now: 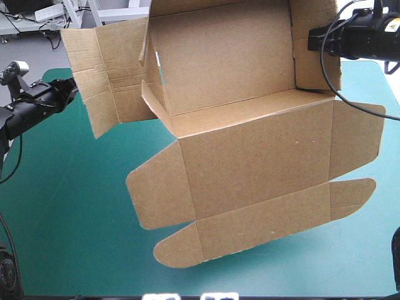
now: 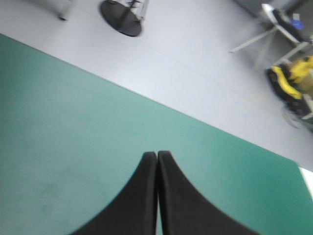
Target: Fold the box
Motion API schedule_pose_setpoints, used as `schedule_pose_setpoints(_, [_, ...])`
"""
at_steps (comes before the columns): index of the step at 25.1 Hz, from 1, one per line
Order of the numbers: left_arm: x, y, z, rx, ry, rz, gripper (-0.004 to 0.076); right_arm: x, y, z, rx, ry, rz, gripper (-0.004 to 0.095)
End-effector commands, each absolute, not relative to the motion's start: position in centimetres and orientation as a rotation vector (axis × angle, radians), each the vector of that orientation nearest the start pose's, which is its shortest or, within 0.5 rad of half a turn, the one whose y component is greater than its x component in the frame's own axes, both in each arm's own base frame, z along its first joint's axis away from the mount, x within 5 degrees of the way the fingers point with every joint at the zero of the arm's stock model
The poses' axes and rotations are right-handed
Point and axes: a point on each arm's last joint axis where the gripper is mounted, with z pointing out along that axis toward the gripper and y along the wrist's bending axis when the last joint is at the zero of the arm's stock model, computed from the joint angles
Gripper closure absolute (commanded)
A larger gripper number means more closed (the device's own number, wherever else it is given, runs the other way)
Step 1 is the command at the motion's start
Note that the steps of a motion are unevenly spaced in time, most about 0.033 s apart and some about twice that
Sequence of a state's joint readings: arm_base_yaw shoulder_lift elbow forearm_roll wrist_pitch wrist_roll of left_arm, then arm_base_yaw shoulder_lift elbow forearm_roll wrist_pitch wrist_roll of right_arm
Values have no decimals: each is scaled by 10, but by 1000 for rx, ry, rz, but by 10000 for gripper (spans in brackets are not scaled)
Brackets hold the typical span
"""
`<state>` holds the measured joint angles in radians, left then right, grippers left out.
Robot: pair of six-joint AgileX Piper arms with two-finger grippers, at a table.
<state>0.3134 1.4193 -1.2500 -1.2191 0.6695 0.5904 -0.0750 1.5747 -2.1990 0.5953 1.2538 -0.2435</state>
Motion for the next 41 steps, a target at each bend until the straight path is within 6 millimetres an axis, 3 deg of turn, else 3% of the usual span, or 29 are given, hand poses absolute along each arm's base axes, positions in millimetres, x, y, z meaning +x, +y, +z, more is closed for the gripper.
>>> schedule_pose_setpoints(1, [315,31,413,-243,1697,-1028,734,255,31,574,-325,1895,538,911])
schedule_pose_setpoints(10, [292,4,437,149,1589,-1426,734,253,34,575,-334,1884,575,911])
schedule_pose_setpoints(14, [277,-12,456,223,1589,-1427,734,254,34,574,-333,1885,584,911])
schedule_pose_setpoints(20, [248,-52,483,382,1604,-1473,734,279,30,550,-251,1913,602,911])
schedule_pose_setpoints(28, [246,-52,483,363,1636,-1481,730,291,28,539,-236,1926,592,911])
schedule_pose_setpoints(31, [245,-59,481,389,1658,-1484,658,295,27,538,-225,1921,591,910])
schedule_pose_setpoints(37, [239,-79,482,459,1652,-1552,433,306,26,531,-211,1933,591,910])
schedule_pose_setpoints(41, [236,-85,485,472,1624,-1600,406,311,25,528,-205,1943,588,910])
